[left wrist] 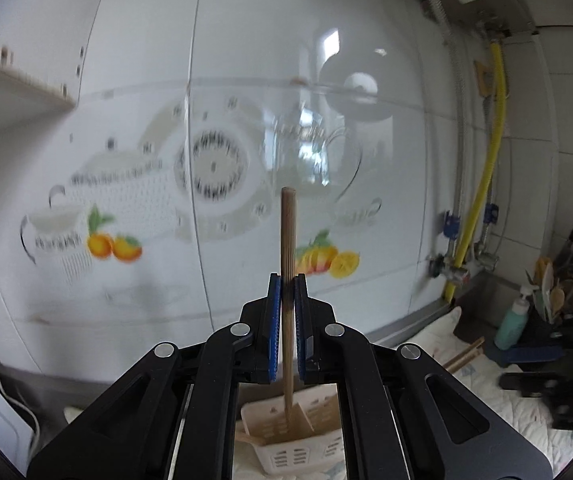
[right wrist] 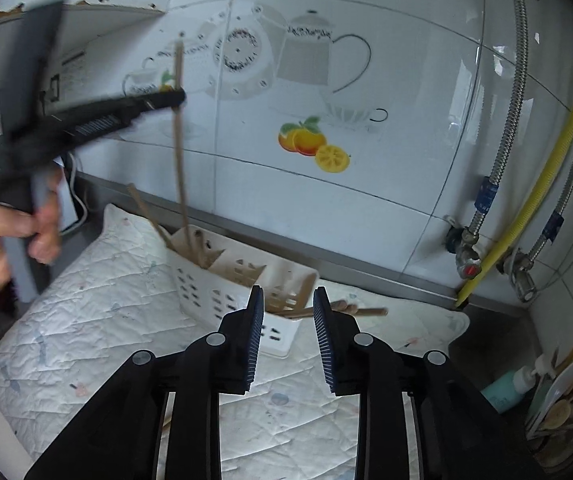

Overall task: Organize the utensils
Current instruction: 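Drop the right tool's chopstick into the holder and open while the left tool lowers its own, then open the left tool over the holder, releasing its chopstick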

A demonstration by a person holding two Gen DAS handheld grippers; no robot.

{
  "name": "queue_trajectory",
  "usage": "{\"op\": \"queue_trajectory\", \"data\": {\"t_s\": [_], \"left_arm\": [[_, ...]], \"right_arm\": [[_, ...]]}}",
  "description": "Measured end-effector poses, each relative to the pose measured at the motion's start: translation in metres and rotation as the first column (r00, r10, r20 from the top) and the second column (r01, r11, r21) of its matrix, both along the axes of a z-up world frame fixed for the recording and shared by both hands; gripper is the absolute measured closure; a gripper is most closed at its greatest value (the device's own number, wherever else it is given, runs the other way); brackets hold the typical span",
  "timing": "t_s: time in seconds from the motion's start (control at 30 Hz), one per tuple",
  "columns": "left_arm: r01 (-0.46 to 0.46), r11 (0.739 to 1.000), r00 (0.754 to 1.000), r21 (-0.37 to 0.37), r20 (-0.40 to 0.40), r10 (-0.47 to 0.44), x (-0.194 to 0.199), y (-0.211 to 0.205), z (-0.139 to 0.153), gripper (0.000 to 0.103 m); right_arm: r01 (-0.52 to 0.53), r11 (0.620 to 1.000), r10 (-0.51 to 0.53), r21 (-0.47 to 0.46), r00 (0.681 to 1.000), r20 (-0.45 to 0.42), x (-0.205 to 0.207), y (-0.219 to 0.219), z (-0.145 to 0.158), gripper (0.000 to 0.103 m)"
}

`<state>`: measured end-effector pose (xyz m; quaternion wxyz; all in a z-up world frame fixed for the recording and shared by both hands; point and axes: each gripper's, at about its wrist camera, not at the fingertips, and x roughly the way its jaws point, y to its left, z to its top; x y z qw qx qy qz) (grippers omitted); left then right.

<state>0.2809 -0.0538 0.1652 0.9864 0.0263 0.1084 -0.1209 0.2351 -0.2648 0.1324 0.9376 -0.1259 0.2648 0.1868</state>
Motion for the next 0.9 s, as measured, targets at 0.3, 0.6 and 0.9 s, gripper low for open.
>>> {"op": "queue_trajectory", "data": {"t_s": [0.3, 0.6, 0.9], "left_arm": [[0.018, 1.0, 0.998, -0.019, -0.061, -0.02, 0.0, 0.007, -0.027, 0.095], [0.043, 0.999, 0.997, -0.023, -0.062, -0.045, -0.057, 0.012, -0.028, 0.073], [0.067, 0.998, 0.988, 0.002, -0.139, -0.066, -0.138, 0.018, -0.076, 0.053]], "right_arm": [[-0.035, 0.998, 0.034, 0.049, 0.999, 0.022, -0.05, 0.001, -0.029, 0.077], [-0.007, 0.996, 0.014, 0.091, 0.997, -0.082, -0.101, -0.005, -0.097, 0.077], [0.064, 0.987, -0.032, 0.146, 0.977, -0.213, -0.137, -0.014, -0.17, 0.077]]}}
